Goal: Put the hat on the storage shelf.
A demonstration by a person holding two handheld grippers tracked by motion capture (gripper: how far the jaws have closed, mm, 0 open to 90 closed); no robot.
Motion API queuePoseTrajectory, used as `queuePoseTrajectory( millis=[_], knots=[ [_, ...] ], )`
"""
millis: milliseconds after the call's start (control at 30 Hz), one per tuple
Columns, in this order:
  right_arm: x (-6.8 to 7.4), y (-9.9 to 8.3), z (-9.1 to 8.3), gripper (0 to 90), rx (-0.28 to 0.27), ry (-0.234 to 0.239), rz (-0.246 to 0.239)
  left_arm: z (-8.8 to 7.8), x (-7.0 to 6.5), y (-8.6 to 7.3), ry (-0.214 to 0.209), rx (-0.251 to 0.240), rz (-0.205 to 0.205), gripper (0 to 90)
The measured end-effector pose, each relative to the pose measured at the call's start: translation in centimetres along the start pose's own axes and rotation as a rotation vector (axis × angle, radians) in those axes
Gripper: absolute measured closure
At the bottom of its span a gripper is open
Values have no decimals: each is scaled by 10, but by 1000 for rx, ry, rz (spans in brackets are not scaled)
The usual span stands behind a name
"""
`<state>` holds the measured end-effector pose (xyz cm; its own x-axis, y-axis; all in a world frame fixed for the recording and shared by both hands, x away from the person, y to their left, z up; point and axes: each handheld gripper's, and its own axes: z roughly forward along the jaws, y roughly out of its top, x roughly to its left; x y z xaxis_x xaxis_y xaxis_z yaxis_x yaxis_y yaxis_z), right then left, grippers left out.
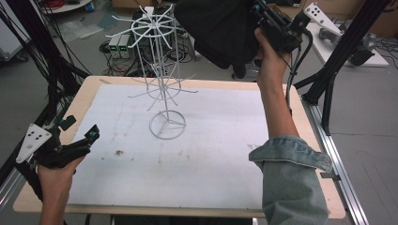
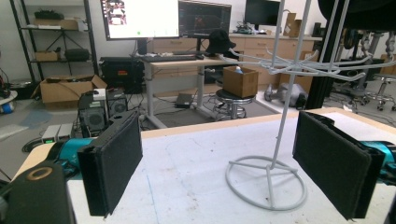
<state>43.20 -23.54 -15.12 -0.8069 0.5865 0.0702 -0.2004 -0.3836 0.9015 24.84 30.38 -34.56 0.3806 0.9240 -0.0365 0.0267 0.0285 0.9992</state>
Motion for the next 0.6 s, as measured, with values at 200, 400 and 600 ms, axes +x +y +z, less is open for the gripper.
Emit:
queuePoseTrajectory(
  millis=[200, 400, 600],
  knots=[
    [0, -6, 3, 832, 80, 4, -27, 0, 0, 0, 1, 2, 0, 160],
    [4, -9, 4, 832, 157, 6, -78, 0, 0, 0, 0, 1, 0, 160],
    [4, -11, -4, 850, 136, 27, -69, 1, -1, 0, -3, 5, 2, 160]
  ],
)
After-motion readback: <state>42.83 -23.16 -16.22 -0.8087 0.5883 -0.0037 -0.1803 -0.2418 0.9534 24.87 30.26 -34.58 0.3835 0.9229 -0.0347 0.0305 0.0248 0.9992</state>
